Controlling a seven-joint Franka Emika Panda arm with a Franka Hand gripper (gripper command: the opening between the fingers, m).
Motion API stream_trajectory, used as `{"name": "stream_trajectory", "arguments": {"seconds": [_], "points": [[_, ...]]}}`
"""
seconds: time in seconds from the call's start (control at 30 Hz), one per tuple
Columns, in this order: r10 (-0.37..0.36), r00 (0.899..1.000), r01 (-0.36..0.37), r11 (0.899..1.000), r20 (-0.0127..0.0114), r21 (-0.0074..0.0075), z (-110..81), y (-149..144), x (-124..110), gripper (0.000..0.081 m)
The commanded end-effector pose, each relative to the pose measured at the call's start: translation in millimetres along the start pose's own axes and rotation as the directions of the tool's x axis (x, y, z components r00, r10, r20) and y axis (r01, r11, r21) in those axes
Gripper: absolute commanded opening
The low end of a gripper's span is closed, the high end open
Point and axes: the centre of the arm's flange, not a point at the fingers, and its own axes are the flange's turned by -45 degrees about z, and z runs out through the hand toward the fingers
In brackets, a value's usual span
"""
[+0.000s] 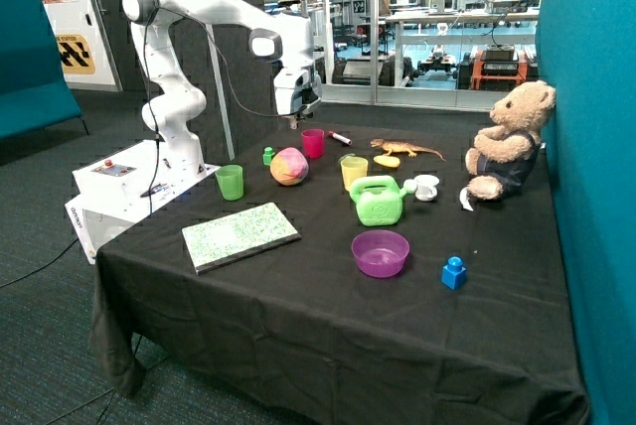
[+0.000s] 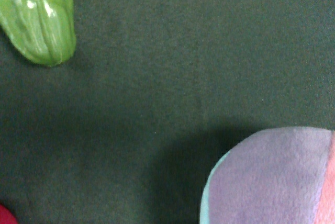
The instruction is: Stack the cups
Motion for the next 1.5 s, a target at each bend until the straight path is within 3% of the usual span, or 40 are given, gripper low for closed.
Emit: {"name": "stream_trajectory", "arguments": {"seconds": [0.0, 0.07, 0.1, 0.13, 0.17, 0.23, 0.53, 0.9, 1.47], "points": [[-0.297, 0.955, 0.297, 0.955, 0.0147, -0.0071, -3.2, 0, 1, 0.0808], [-0.298, 0.954, 0.298, 0.954, 0.0148, -0.007, -3.7, -1, 3, 0.0808], [-0.299, 0.954, 0.299, 0.954, 0.0148, -0.007, -3.8, -2, 4, 0.0437], [-0.301, 0.954, 0.301, 0.954, 0.0148, -0.007, -3.7, -3, 4, 0.0219], [-0.302, 0.953, 0.302, 0.953, 0.0148, -0.007, -3.7, -3, 5, 0.0109], [-0.303, 0.953, 0.303, 0.953, 0.0148, -0.007, -3.5, -4, 5, 0.0027], [-0.303, 0.953, 0.303, 0.953, 0.0148, -0.007, -1.5, -8, 11, 0.0], [-0.189, 0.982, 0.189, 0.982, 0.0139, -0.0087, 3.5, 4, 44, 0.0], [-0.155, 0.988, 0.155, 0.988, 0.0136, -0.0091, 10.4, 1, 71, 0.0]]}}
